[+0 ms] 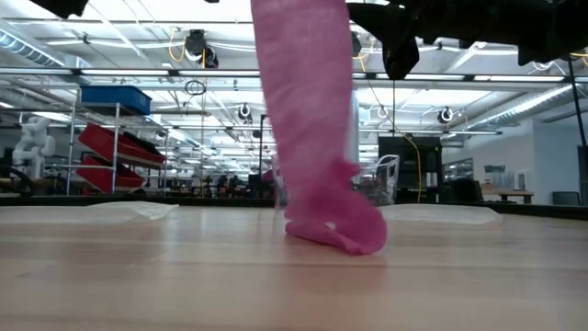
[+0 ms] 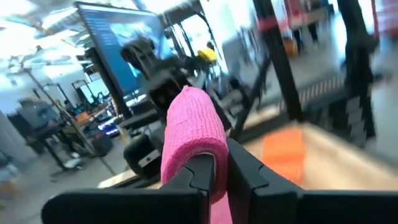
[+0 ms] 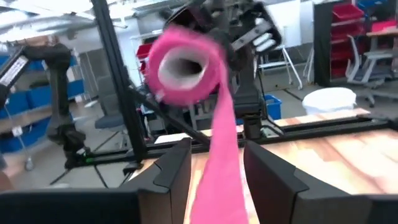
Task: Roll bandage
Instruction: Roll the pink bandage
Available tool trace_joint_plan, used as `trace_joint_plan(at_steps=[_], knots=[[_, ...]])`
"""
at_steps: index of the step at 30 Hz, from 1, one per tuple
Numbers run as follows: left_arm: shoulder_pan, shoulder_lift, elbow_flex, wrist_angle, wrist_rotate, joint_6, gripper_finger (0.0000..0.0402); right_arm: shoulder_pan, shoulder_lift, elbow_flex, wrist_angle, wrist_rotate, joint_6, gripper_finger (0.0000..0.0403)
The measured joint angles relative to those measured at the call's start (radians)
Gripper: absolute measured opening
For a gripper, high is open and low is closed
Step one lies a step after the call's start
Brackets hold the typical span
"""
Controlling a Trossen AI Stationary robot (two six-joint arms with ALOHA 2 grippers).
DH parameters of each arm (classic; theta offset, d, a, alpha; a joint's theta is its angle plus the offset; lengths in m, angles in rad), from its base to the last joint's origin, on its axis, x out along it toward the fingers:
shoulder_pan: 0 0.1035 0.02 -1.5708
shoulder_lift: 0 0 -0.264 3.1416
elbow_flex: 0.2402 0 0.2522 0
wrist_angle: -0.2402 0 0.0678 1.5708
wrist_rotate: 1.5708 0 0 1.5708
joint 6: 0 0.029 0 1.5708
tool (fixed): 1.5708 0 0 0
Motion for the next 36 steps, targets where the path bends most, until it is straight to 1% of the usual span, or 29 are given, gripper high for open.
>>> trace_joint_plan(at_steps=[3, 6, 13, 17, 21, 22, 28, 31, 34, 36], knots=[[0.0, 0.0, 0.0, 0.044, 0.0, -0.086, 0.0025, 0.029, -0.026, 0.001, -0.048, 0.004, -0.069, 0.0134], [0.007, 0.0, 0.0, 0.037, -0.001, -0.113, 0.0025, 0.047, -0.044, 0.001, -0.053, 0.023, -0.123, 0.0134], [0.027, 0.0, 0.0, 0.021, -0.007, -0.122, 0.0025, 0.045, -0.061, 0.003, -0.057, 0.036, -0.162, 0.0134], [0.027, 0.0, 0.0, 0.017, -0.006, -0.136, 0.0025, 0.017, -0.054, 0.034, -0.111, 0.068, -0.189, 0.0134], [0.027, 0.0, 0.0, 0.017, -0.003, -0.151, 0.0025, 0.003, -0.053, 0.058, -0.156, 0.179, -0.23, 0.0135], [0.026, 0.0, 0.0, 0.017, -0.002, -0.159, 0.0025, 0.003, -0.053, 0.061, -0.16, 0.192, -0.24, 0.0137], [0.026, 0.0, 0.0, 0.018, 0.0, -0.178, 0.0025, 0.004, -0.053, 0.065, -0.16, 0.174, -0.246, 0.0143], [0.026, 0.0, 0.0, 0.022, 0.0, -0.19, 0.0025, 0.0, -0.053, 0.065, -0.161, 0.145, -0.247, 0.014], [0.027, 0.0, 0.0, 0.041, 0.0, -0.221, 0.0025, -0.02, -0.053, 0.065, -0.162, 0.097, -0.232, 0.0116], [0.027, 0.0, 0.0, 0.043, 0.0, -0.25, 0.0025, -0.032, -0.053, 0.065, -0.158, 0.065, -0.214, 0.0077]])
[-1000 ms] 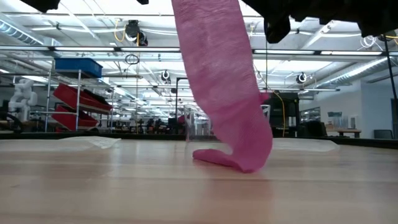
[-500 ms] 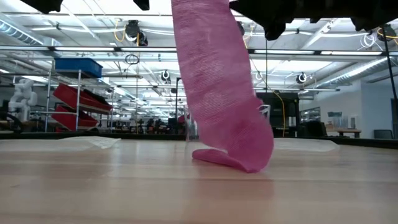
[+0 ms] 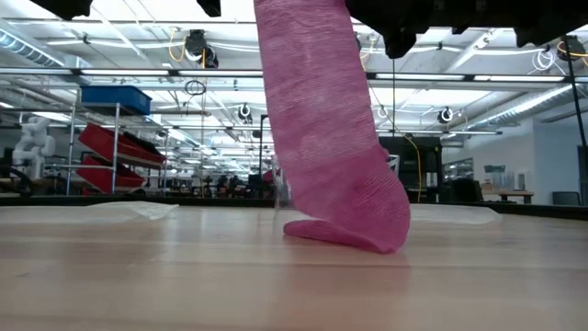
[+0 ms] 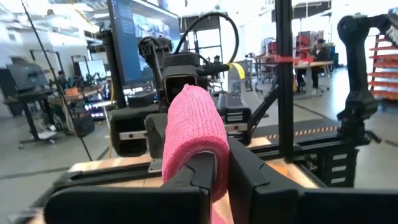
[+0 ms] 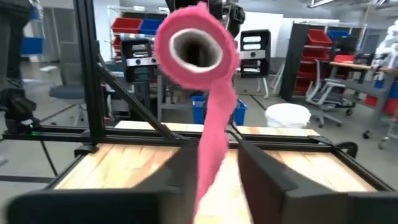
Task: Roll bandage
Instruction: Roll the pink bandage
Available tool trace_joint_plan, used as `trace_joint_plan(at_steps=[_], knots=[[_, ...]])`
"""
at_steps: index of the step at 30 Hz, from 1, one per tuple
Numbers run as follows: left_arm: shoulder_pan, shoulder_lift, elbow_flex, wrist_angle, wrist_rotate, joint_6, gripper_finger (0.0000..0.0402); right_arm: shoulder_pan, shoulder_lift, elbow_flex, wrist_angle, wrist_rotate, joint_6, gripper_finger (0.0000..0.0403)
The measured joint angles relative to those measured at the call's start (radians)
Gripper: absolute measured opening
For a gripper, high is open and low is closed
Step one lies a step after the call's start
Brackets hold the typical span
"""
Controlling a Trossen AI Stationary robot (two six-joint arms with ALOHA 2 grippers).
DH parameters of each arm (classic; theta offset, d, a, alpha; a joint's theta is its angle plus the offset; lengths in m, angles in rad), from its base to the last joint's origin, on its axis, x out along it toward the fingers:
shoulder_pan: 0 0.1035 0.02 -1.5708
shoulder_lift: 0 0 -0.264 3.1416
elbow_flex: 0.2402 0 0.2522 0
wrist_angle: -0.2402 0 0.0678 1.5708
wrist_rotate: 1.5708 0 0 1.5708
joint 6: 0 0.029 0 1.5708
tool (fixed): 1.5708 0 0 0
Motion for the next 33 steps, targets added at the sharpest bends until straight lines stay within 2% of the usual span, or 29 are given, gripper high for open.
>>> trace_joint_plan(at_steps=[2, 3, 8, 15, 22, 27, 33], knots=[[0.0, 0.0, 0.0, -0.001, -0.001, -0.021, 0.0025, -0.01, 0.0, 0.0, 0.007, -0.012, -0.004, 0.0027], [0.0, 0.0, 0.003, -0.003, -0.007, -0.027, 0.0025, -0.012, 0.0, 0.0, 0.012, -0.012, -0.016, 0.0014], [0.0, 0.0, 0.005, -0.003, -0.006, -0.029, 0.0025, -0.038, 0.0, 0.002, -0.013, -0.003, 0.02, 0.0002], [-0.001, 0.0, 0.005, 0.06, 0.129, -0.081, 0.0025, -0.069, 0.001, 0.001, -0.152, 0.068, 0.111, 0.0], [0.008, 0.0, 0.005, 0.018, 0.107, -0.08, 0.0025, -0.05, -0.027, 0.001, -0.091, 0.068, 0.038, 0.0001], [0.014, 0.0, 0.005, 0.004, 0.101, -0.08, 0.0025, -0.011, -0.103, 0.001, -0.098, 0.062, -0.023, 0.004], [0.014, 0.0, 0.005, 0.001, 0.075, -0.072, 0.0025, 0.038, -0.106, 0.001, -0.119, 0.059, -0.04, 0.0152]])
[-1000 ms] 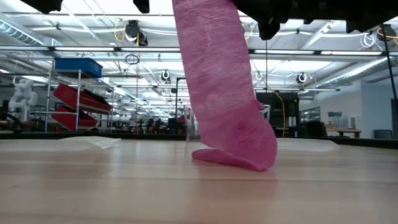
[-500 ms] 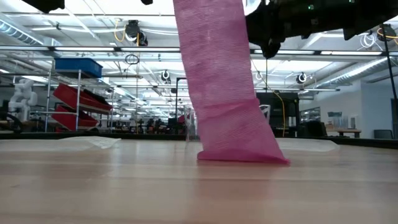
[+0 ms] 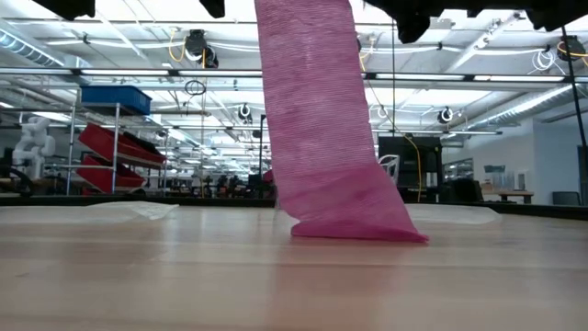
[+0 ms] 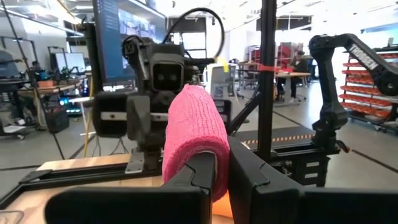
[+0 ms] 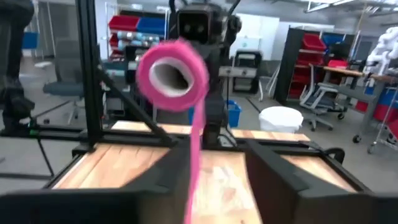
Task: Roll bandage
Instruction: Roll the pink bandage
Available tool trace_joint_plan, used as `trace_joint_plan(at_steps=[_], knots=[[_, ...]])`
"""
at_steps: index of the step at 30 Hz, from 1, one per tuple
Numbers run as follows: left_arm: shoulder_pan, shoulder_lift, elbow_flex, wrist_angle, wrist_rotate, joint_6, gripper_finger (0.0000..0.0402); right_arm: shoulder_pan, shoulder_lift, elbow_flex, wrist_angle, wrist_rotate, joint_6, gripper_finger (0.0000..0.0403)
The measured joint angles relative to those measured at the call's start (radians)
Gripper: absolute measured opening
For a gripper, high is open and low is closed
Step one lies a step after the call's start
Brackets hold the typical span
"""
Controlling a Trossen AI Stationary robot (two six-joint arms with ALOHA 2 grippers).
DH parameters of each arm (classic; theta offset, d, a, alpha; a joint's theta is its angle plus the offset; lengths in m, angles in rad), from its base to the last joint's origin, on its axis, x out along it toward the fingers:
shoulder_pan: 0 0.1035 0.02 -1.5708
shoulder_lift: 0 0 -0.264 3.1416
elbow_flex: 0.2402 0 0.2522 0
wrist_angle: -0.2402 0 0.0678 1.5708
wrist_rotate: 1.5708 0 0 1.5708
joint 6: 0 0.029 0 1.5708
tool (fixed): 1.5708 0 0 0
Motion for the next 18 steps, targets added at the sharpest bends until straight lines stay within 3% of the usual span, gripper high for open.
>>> trace_joint_plan(at_steps=[5, 10, 13, 17, 18], knots=[[0.018, 0.0, 0.0, 0.0, -0.006, -0.001, 0.0025, -0.017, 0.091, 0.009, 0.05, 0.006, 0.007, 0.0241], [0.032, 0.0, 0.0, -0.007, -0.006, -0.008, 0.0025, -0.04, 0.184, 0.09, 0.065, 0.004, -0.02, 0.0248], [0.032, 0.0, 0.0, -0.011, -0.006, -0.01, 0.0025, -0.053, 0.219, 0.144, 0.027, -0.024, -0.021, 0.0193], [0.032, 0.0, 0.0, -0.01, -0.002, -0.058, 0.0025, -0.058, 0.222, 0.181, -0.036, -0.024, -0.036, 0.0042], [0.032, 0.0, 0.0, -0.009, 0.001, -0.061, 0.0025, -0.058, 0.222, 0.181, -0.041, -0.016, -0.054, 0.0022]])
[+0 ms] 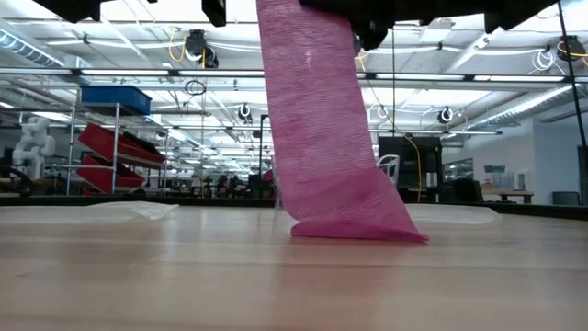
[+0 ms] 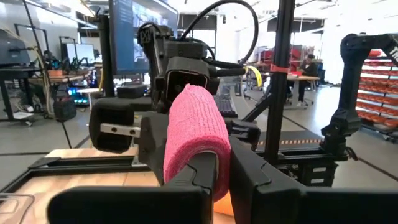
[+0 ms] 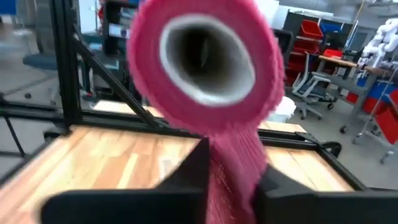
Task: Roll bandage
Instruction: Roll the pink bandage
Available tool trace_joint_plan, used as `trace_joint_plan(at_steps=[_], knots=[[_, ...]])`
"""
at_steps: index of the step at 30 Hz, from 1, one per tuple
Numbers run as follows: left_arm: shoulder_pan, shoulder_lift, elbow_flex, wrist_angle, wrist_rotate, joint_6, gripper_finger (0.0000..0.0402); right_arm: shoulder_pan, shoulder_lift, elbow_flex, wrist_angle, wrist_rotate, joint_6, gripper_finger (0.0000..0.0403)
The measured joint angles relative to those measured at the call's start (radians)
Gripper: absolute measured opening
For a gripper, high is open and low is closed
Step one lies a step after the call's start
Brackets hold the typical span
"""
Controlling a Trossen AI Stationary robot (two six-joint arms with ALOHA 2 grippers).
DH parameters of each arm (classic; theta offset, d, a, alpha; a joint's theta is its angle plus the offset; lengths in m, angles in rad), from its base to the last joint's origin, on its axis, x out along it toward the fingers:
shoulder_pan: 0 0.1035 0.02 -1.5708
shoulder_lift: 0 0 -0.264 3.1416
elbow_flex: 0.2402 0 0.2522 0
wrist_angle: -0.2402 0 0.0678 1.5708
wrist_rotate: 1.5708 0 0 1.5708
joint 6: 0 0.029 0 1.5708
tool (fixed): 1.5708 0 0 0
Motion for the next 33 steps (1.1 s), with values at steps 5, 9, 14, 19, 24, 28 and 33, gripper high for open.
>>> trace_joint_plan(at_steps=[5, 9, 14, 19, 24, 28, 33], knots=[[-0.014, 0.0, 0.0, 0.021, 0.023, 0.0, 0.0025, -0.009, -0.001, 0.0, -0.059, 0.054, 0.073, 0.0001], [-0.032, 0.0, 0.0, 0.098, 0.122, -0.002, 0.0025, -0.033, -0.001, 0.0, -0.141, 0.054, 0.161, 0.0], [-0.048, 0.0, 0.0, 0.111, 0.137, -0.001, 0.0025, -0.044, -0.001, 0.0, -0.196, 0.053, 0.197, 0.0], [-0.045, 0.0, 0.0, 0.1, 0.14, -0.001, 0.0025, -0.027, -0.001, 0.0, -0.257, 0.044, 0.242, 0.0], [-0.054, 0.001, -0.001, 0.125, 0.178, -0.002, 0.0025, -0.031, 0.017, -0.003, -0.375, 0.05, 0.336, 0.0], [-0.055, 0.001, -0.001, 0.129, 0.179, -0.001, 0.0025, -0.035, 0.043, -0.009, -0.378, 0.04, 0.358, 0.0], [-0.051, 0.001, -0.001, 0.117, 0.157, 0.002, 0.0025, -0.025, 0.041, -0.009, -0.3, -0.006, 0.325, 0.0001]])
